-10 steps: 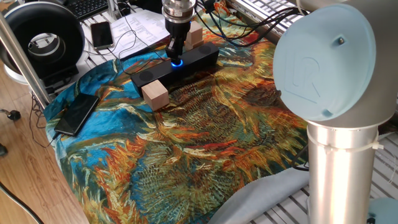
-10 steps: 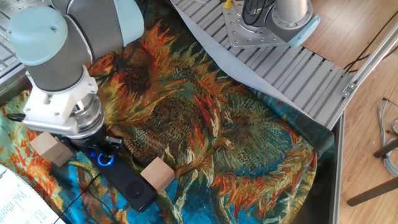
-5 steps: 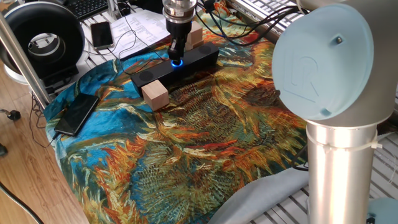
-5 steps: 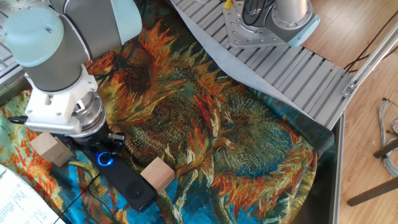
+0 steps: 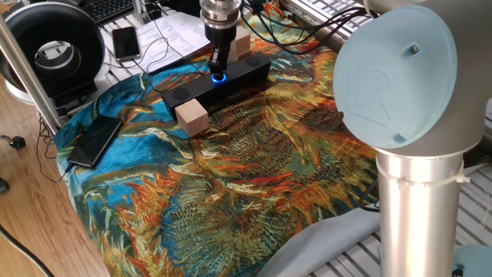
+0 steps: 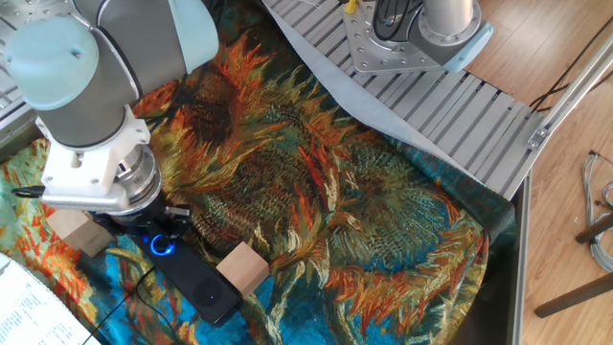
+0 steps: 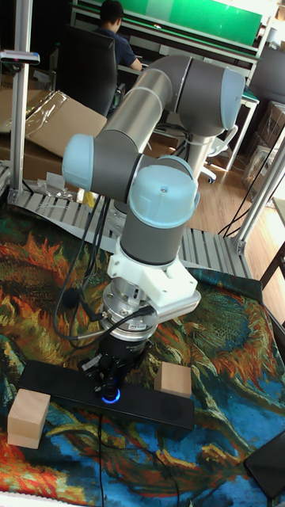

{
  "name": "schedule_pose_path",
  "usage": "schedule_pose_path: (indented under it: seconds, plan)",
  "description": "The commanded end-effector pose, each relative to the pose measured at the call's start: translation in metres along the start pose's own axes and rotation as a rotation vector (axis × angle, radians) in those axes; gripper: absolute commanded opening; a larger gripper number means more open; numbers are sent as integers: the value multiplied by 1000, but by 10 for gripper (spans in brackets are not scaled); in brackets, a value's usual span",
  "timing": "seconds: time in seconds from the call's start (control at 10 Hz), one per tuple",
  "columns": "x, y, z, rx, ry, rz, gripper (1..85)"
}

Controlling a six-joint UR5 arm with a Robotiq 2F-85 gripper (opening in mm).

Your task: Turn the knob to decrease the volume of the speaker

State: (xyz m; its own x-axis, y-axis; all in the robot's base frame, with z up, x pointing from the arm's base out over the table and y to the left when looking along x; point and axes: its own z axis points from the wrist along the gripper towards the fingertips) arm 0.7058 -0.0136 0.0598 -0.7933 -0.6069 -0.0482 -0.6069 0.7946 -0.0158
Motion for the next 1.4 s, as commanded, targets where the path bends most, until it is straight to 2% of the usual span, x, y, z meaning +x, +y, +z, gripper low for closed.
schedule_pose_path:
  seconds: [0.0, 0.9, 1.1, 1.3]
  plan:
    - [-4, 2, 1, -15, -10, -8, 397]
    - [-9, 5, 3, -28, -14, -9, 397]
    - [-9, 6, 4, -32, -12, -5, 377]
    - [-8, 8, 4, -38, -6, 5, 317]
